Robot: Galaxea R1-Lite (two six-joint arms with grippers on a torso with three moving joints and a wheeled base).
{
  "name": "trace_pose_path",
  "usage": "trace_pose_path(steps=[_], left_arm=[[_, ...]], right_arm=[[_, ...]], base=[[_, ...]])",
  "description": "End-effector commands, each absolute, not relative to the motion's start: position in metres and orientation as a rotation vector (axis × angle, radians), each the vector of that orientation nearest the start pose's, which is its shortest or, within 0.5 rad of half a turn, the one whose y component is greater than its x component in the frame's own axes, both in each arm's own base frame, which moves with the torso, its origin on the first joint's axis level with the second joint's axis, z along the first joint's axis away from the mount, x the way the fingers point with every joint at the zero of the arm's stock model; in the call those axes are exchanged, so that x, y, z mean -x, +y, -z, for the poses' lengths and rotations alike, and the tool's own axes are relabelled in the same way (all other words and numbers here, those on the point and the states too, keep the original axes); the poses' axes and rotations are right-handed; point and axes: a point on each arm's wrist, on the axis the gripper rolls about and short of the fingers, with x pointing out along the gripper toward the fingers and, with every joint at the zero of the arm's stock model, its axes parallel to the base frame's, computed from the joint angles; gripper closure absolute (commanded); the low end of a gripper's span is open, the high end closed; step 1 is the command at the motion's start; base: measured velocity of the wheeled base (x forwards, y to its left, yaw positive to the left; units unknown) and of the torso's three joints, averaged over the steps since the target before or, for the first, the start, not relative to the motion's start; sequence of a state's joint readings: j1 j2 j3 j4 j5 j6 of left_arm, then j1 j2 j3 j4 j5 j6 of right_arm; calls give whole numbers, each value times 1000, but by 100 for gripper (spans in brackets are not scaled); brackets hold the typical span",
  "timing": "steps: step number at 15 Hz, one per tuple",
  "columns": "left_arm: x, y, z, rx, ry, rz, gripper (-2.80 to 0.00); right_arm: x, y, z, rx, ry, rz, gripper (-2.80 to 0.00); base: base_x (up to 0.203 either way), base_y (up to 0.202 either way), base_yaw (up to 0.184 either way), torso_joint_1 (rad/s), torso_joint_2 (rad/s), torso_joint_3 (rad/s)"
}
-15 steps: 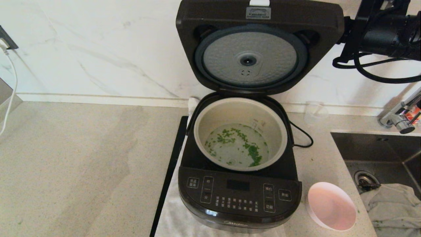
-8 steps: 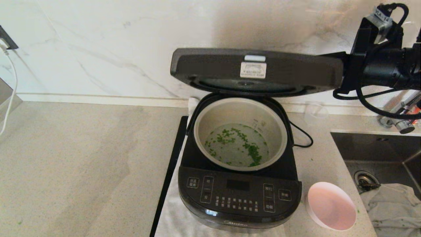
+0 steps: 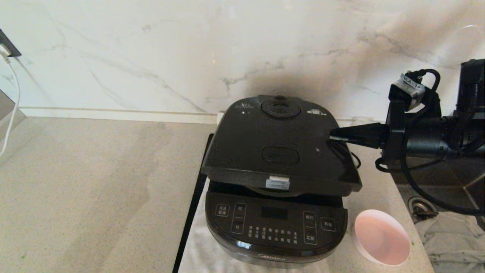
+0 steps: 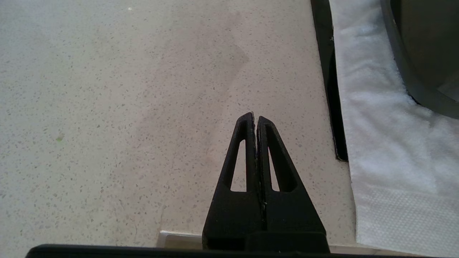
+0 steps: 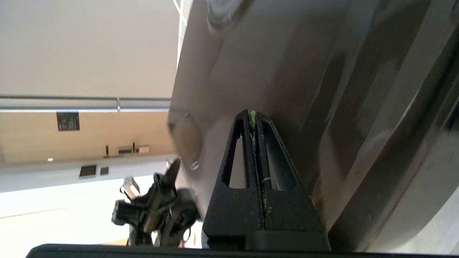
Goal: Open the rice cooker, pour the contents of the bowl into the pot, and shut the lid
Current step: Close the rice cooker
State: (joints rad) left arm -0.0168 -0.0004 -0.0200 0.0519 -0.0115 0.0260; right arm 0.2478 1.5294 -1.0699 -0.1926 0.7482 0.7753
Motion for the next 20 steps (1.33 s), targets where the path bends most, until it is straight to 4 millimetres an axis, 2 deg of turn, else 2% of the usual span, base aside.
trace_pose_path(steps=[1, 6, 13, 16, 20], left_arm=[[25, 0, -76, -26, 30, 28, 0], [25, 0, -76, -26, 30, 28, 0], [25, 0, -76, -26, 30, 29, 0], [24, 0, -76, -26, 30, 28, 0], [25, 0, -76, -26, 30, 29, 0]], right_arm=[[-256, 86, -244, -782, 699, -837, 0], [-259, 92, -210, -789, 749, -830, 0], [-263, 97, -189, -795, 820, -810, 0], [-259, 95, -200, -792, 783, -824, 0], [-235, 85, -245, -770, 622, -885, 0]], base=[[0, 0, 0, 0, 0, 0], [0, 0, 0, 0, 0, 0], [0, 0, 0, 0, 0, 0], [0, 0, 0, 0, 0, 0], [0, 0, 0, 0, 0, 0]])
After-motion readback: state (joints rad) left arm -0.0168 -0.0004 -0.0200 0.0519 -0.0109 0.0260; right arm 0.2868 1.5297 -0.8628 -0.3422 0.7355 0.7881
